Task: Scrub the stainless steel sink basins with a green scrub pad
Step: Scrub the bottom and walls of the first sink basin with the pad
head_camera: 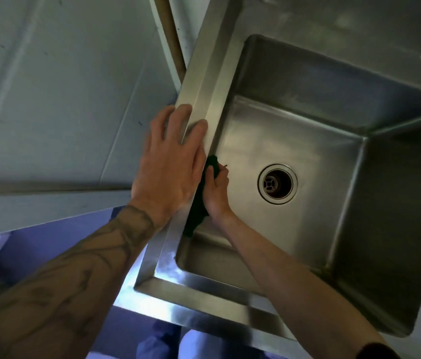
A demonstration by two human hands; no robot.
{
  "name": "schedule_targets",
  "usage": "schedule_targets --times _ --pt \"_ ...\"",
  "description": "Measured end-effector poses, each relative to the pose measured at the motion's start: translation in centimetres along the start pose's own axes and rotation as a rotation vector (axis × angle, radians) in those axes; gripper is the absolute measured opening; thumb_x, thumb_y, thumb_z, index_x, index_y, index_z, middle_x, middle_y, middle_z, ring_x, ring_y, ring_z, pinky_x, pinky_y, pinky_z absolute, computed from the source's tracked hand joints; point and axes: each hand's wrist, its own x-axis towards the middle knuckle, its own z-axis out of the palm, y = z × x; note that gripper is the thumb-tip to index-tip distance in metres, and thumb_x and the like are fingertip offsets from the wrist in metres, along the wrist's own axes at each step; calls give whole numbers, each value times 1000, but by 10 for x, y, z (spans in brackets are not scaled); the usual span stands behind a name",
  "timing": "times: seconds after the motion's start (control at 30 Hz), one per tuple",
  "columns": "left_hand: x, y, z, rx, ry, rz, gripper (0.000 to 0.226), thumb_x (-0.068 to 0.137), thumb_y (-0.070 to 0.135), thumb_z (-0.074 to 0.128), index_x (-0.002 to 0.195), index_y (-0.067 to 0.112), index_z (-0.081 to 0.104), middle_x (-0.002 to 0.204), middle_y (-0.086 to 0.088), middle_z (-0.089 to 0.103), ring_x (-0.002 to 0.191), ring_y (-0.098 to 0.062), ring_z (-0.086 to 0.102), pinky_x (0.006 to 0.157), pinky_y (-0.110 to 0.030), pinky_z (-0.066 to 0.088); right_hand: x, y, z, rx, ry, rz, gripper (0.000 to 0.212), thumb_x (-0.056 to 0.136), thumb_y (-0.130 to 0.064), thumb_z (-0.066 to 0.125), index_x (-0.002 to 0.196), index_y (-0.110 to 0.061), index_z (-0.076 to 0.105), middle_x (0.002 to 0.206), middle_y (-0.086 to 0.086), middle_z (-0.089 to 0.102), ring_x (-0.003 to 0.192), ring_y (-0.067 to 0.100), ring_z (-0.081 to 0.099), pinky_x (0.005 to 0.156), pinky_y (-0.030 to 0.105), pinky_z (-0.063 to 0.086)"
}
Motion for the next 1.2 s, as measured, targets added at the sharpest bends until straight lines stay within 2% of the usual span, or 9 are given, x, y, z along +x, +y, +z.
schedule_targets --times 0.2,0.37,0.43,0.6,0.77,0.9,0.97,1.03,1.2 --pt "-14 5 -14 -17 -45 -83 45 111 33 39 143 8 60 156 -24 47 139 -45 46 114 -57 41 -49 9 -9 82 -108 -169 29 104 -58 38 130 -47 41 132 4 57 119 19 61 97 39 56" --pt "-100 24 -21 -47 -25 -265 54 113 38 33 154 11 55 156 -24 45 138 -45 48 110 -59 45 -22 3 -3 -16 -54 30 39 114 -29 35 147 -10 35 147 21 44 133 36 49 113 51 43" --pt "-136 37 -20 -67 -12 -369 52 112 35 36 156 14 53 158 -21 41 138 -44 47 109 -61 46 -28 4 1 17 -41 61 37 113 -31 36 146 -12 36 147 19 44 131 33 50 114 50 43" --pt "-161 65 -18 -34 -36 -552 54 109 30 46 161 17 47 166 -18 38 151 -42 38 119 -62 38 -63 18 -6 125 -152 -88 28 103 -54 42 130 -46 40 136 7 55 119 23 62 101 45 56" --pt "-160 66 -15 -28 20 -546 51 108 26 50 158 14 51 164 -19 43 148 -44 42 118 -60 39 -25 22 -8 -51 -102 -35 41 113 -28 37 150 -12 32 148 14 42 134 29 49 116 47 42" --pt "-161 64 -14 -28 46 -540 50 108 25 51 157 13 53 163 -20 44 147 -45 44 116 -61 41 -31 29 -15 -48 -195 10 36 112 -34 38 146 -22 33 140 12 52 125 27 58 107 49 51" --pt "-161 64 -15 -32 54 -534 50 108 25 49 157 13 53 163 -20 45 146 -46 45 115 -61 42 -49 34 -26 -10 -289 -57 26 110 -43 42 135 -39 39 126 5 61 109 15 67 86 36 61" --pt "-162 63 -16 -39 46 -533 51 110 29 44 158 13 52 163 -20 45 146 -46 45 115 -62 42 -56 39 -38 -11 -397 -138 19 109 -44 44 128 -47 42 122 2 63 101 9 70 73 23 59" --pt "-165 61 -13 -36 35 -519 54 110 35 39 159 14 49 164 -19 43 149 -45 43 118 -62 40 -33 45 -38 -278 -410 -139 33 112 -26 42 143 -18 32 140 16 54 121 26 61 86 19 56"
